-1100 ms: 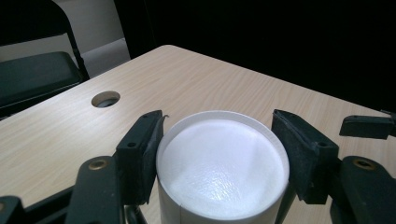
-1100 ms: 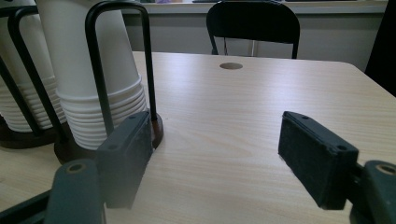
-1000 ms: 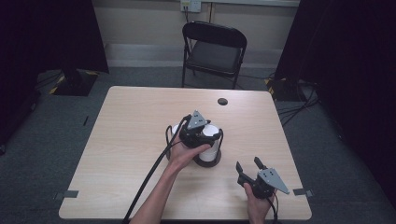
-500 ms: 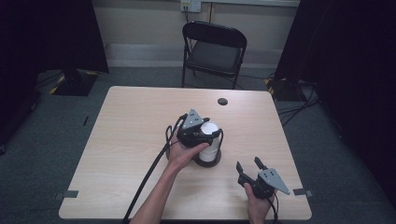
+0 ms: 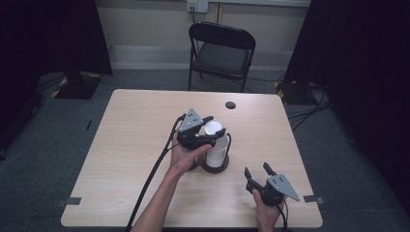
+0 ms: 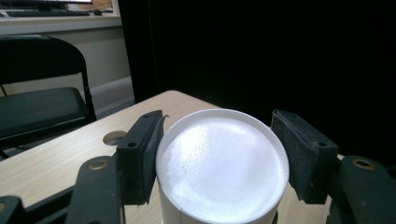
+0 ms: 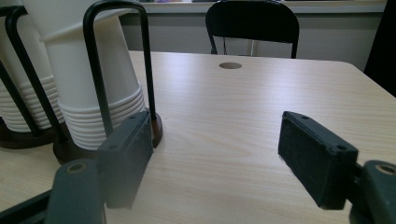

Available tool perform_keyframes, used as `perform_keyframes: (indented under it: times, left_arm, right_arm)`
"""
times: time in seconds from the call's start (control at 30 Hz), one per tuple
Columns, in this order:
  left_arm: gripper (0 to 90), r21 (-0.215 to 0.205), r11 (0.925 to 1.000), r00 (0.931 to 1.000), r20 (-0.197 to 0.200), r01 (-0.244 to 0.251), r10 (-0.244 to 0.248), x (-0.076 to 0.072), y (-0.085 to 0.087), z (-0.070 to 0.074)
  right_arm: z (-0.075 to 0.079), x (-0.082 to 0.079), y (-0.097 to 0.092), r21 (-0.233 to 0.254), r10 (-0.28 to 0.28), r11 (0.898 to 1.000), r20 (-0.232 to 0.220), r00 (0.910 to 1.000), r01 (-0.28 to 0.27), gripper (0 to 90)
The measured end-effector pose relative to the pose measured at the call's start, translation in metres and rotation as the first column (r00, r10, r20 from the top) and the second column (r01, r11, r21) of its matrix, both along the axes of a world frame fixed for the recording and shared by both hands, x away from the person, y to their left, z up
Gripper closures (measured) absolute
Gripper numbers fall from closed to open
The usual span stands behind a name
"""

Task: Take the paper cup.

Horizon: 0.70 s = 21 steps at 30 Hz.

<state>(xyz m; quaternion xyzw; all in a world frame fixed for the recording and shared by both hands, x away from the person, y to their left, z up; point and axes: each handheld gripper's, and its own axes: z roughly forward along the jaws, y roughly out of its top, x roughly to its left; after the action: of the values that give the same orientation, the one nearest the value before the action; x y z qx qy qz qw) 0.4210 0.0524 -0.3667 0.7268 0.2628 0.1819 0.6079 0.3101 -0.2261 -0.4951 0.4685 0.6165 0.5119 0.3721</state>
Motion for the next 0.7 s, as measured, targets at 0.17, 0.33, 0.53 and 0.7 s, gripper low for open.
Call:
perform_keyframes:
  times: [0.17, 0.33, 0.53, 0.7]
  left_arm:
    - [36.2, -0.023, 0.9997, 0.9999, 0.013, -0.011, 0.011, -0.003, 0.003, 0.004]
    - [36.2, -0.047, 0.9988, 0.9995, 0.028, -0.01, 0.011, -0.007, 0.004, 0.008]
    - [36.2, -0.077, 0.997, 0.9991, 0.04, -0.011, 0.014, -0.011, 0.008, 0.016]
    - [36.2, -0.093, 0.9956, 0.9985, 0.055, 0.001, 0.004, -0.019, 0.015, 0.025]
  right_arm:
    - [0.0, 0.0, 0.0, 0.002, 0.0, 1.0, -0.001, 1.0, 0.0, 25.8]
    - [0.0, 0.0, 0.0, 0.003, -0.002, 1.0, 0.001, 1.0, 0.002, 25.7]
    - [0.0, 0.0, 0.0, 0.002, -0.003, 1.0, 0.002, 1.0, 0.003, 25.8]
    - [0.0, 0.0, 0.001, -0.001, -0.005, 1.0, 0.004, 1.0, 0.005, 25.7]
